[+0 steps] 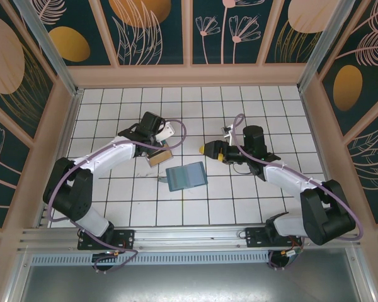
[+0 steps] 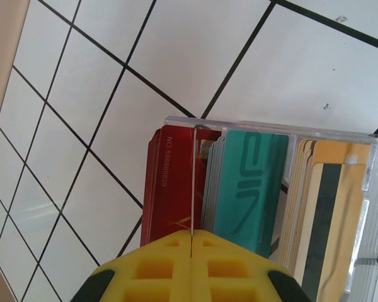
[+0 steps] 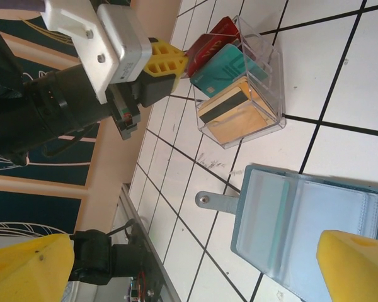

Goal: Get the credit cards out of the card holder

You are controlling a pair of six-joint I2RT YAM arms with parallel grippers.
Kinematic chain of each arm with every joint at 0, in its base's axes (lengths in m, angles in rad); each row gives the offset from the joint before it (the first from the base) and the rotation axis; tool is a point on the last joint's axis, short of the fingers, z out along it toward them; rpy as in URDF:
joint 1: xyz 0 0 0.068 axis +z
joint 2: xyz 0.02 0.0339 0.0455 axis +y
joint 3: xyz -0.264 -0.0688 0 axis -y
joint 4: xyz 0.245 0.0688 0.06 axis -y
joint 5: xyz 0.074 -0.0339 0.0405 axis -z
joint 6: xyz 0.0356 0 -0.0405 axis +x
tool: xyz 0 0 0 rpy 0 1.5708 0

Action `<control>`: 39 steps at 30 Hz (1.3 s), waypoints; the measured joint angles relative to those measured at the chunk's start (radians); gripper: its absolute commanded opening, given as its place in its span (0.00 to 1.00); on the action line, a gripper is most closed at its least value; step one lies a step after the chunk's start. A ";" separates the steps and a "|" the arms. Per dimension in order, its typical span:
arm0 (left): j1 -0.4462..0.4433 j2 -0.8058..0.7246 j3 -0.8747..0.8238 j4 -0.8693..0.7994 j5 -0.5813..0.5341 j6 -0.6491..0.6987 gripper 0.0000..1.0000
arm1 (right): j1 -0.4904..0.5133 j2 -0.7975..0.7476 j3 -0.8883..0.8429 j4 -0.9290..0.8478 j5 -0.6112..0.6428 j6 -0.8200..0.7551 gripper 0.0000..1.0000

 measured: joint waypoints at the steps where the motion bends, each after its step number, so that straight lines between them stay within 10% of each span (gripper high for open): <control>1: 0.000 0.003 0.000 0.005 0.000 0.002 0.06 | -0.002 0.000 0.000 0.000 0.000 0.000 0.99; 3: 0.000 0.007 0.000 0.016 -0.007 0.009 0.25 | -0.004 0.000 0.000 0.000 0.000 0.000 0.99; 18: 0.032 0.009 -0.001 0.117 -0.090 -0.004 0.43 | -0.008 0.016 0.001 0.000 -0.007 0.000 0.99; 22: 0.032 0.009 0.028 0.100 -0.090 -0.063 0.98 | -0.008 0.016 0.001 -0.002 -0.004 -0.002 0.99; 30: 0.032 0.008 0.216 -0.008 -0.078 -0.327 0.89 | -0.006 0.017 0.030 -0.116 0.126 -0.061 0.88; 35: 0.032 -0.013 0.231 -0.106 -0.027 -0.518 0.73 | 0.022 0.023 0.045 -0.192 0.247 -0.111 0.57; 39: 0.032 -0.097 0.172 -0.134 0.048 -0.702 0.55 | 0.068 0.048 0.055 -0.241 0.326 -0.151 0.13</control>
